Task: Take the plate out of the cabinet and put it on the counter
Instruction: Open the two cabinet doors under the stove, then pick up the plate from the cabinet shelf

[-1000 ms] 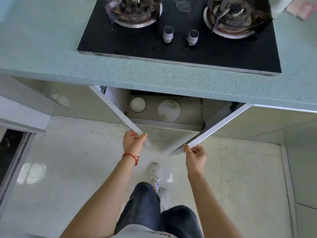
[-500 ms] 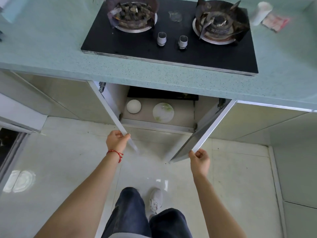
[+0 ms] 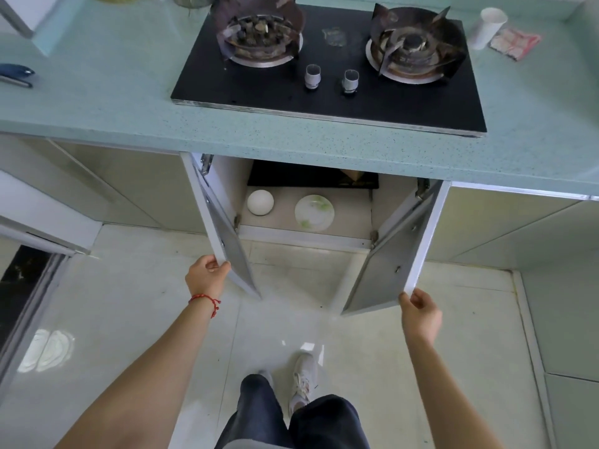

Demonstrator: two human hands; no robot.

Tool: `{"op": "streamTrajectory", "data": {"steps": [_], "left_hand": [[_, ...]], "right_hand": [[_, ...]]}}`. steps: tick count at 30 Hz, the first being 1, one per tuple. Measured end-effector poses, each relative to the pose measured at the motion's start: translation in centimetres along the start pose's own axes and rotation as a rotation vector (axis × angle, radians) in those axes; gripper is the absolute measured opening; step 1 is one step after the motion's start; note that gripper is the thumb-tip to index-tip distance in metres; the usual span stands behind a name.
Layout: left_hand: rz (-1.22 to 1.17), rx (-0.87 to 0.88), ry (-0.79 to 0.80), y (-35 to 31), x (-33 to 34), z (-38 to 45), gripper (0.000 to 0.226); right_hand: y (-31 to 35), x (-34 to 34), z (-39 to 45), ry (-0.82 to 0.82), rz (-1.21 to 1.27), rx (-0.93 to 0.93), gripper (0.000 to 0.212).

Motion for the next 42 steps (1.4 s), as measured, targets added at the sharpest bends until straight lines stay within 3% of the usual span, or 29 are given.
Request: {"op": "streamTrajectory", "data": {"steps": [9, 13, 22, 27, 30, 34, 37, 42], "left_hand": [[0.023, 0.012, -0.026, 1.6, -2.3, 0.1, 0.013], [0.038, 0.011, -0.065, 2.5, -4.0, 0.1, 0.017], [0.068, -0.027, -0.126, 5.2, -7.6, -0.2, 0.02], [0.068, -0.051, 0.01, 5.8, -5.4, -3.7, 0.027], [0.017, 0.053, 0.213, 5.1, -2.4, -6.1, 0.033], [0.136, 0.284, 0.425, 3.5, -0.3, -8.1, 0.041], [0.258, 0.477, 0.499, 2.0, 0.2, -9.0, 0.043], [0.453, 0.725, 0.559, 0.1, 1.0, -9.8, 0.051]], "right_hand": [[-2.1, -3.4, 0.8, -0.077, 0.013, 0.057, 0.024], [-3.5, -4.2, 1.0, -0.096, 0.07, 0.154, 0.009], [-5.9, -4.0, -0.5, -0.151, 0.246, 0.274, 0.027], [-6.1, -0.2, -3.6, -0.037, 0.18, 0.268, 0.032], [-4.6, 2.8, -7.3, 0.079, 0.086, 0.168, 0.034], [-2.9, 6.2, -11.8, 0.207, -0.053, -0.005, 0.036], [-2.4, 8.5, -14.7, 0.301, -0.159, -0.131, 0.04], [-1.2, 10.1, -18.1, 0.307, -0.401, -0.35, 0.046]]}}
Point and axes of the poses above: each hand's wrist, its own z-axis towards the middle knuckle, its own x-axis out of the palm, y = z × x, the point moved 10 cm from there along z, towards the middle knuckle, and after that the axes turned 14 degrees about x, right-handed, at the moved point
